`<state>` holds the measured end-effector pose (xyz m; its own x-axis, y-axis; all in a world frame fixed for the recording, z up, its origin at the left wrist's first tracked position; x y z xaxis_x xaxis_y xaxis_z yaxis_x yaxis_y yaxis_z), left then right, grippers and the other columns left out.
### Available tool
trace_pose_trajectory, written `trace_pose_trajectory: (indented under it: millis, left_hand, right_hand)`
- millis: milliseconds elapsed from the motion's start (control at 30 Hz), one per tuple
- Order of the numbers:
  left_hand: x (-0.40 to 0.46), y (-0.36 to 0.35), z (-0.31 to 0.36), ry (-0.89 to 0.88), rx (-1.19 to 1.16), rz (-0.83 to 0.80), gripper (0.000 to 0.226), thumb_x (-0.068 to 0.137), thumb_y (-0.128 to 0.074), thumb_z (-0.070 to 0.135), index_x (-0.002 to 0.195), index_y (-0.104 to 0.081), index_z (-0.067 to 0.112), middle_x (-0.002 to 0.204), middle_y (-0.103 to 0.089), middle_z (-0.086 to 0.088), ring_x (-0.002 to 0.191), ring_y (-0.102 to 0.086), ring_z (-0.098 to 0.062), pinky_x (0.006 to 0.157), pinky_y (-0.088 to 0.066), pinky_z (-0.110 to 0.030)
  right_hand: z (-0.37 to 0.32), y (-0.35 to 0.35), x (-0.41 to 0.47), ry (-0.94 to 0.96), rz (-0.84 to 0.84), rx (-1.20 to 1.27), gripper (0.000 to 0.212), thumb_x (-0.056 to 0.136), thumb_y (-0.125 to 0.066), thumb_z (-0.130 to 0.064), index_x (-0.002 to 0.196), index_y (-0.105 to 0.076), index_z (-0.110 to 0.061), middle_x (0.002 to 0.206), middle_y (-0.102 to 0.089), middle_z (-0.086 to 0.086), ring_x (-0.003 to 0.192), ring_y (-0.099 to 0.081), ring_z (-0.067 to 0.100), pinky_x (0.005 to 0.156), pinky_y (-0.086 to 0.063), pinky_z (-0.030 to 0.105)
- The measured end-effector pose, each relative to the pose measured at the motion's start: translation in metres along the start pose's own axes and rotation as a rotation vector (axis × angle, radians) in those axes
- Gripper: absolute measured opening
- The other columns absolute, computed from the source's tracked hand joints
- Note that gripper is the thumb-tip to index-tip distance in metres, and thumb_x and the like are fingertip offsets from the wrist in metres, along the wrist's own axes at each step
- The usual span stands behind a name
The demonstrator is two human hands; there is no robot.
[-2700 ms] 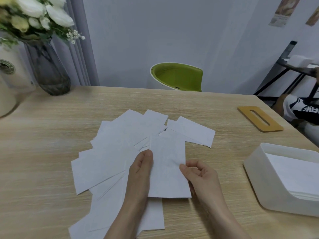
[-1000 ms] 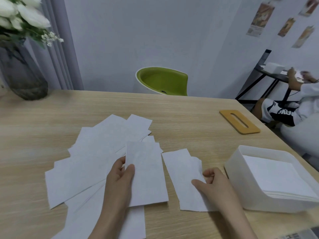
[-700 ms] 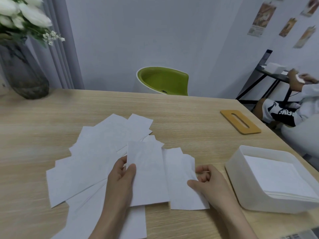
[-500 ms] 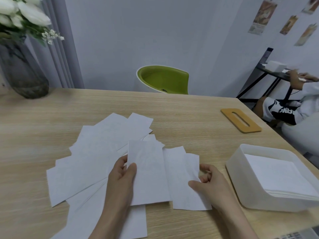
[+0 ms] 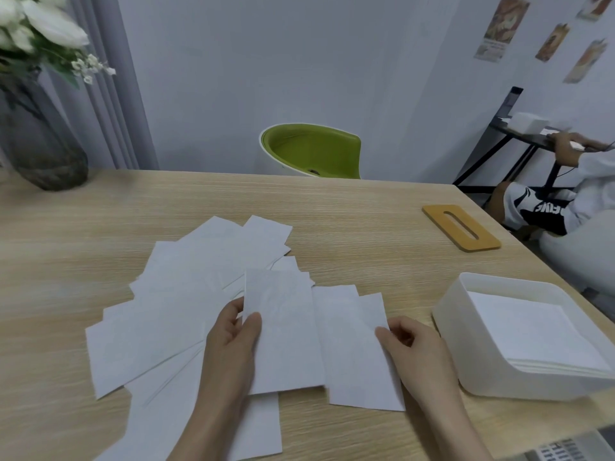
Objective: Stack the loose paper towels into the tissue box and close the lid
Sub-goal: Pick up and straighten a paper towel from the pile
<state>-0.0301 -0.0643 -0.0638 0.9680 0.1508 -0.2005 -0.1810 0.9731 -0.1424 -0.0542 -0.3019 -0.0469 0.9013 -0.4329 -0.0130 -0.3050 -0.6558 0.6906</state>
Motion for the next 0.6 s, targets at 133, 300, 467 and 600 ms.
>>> trace_pose_trajectory:
  millis: [133,300,467,600]
  left_hand:
    - [0.000,0.000,-0.002,0.012,-0.019,-0.030,0.024,0.096,-0.053,0.011,0.099,-0.067,0.030,0.088,-0.076,-0.003,0.082,-0.072,-0.022,0.074,-0.053,-0.039]
    - [0.001,0.001,-0.005,0.033,-0.012,-0.039,0.025,0.097,-0.053,0.012,0.096,-0.068,0.032,0.089,-0.076,-0.005,0.082,-0.072,-0.022,0.076,-0.053,-0.040]
    - [0.002,0.000,-0.006,0.022,0.014,-0.045,0.026,0.098,-0.049,0.016,0.096,-0.067,0.034,0.087,-0.075,0.001,0.083,-0.072,-0.020,0.075,-0.053,-0.039]
    - [0.002,0.000,-0.005,0.017,0.011,-0.045,0.026,0.100,-0.046,0.017,0.098,-0.067,0.032,0.086,-0.075,0.006,0.078,-0.071,-0.012,0.071,-0.049,-0.033]
  right_hand:
    - [0.000,0.006,0.003,-0.010,-0.007,0.063,0.012,0.086,-0.064,-0.022,0.077,-0.070,-0.027,0.068,-0.068,-0.009,0.071,-0.061,0.012,0.068,-0.047,0.033]
    - [-0.009,0.017,0.003,-0.081,-0.010,0.405,0.005,0.088,-0.065,-0.012,0.084,-0.068,-0.013,0.063,-0.072,-0.001,0.056,-0.065,0.006,0.051,-0.045,0.022]
    - [-0.030,0.021,0.002,-0.177,-0.069,0.665,0.009,0.089,-0.065,-0.012,0.091,-0.063,-0.004,0.066,-0.073,0.007,0.049,-0.065,0.011,0.040,-0.046,0.018]
    - [-0.045,0.004,-0.003,-0.191,-0.149,0.722,0.012,0.088,-0.065,-0.010,0.093,-0.062,0.001,0.065,-0.072,0.008,0.044,-0.061,0.010,0.038,-0.043,0.019]
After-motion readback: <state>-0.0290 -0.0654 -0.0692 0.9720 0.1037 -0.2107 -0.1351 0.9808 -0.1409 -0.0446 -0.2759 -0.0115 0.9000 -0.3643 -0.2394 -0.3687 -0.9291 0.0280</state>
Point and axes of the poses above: each hand's wrist, its own x-axis towards the middle knuckle, its own y-axis out of the back of the hand, z = x × y, the point moved 2 cm from there along x, towards the middle knuckle
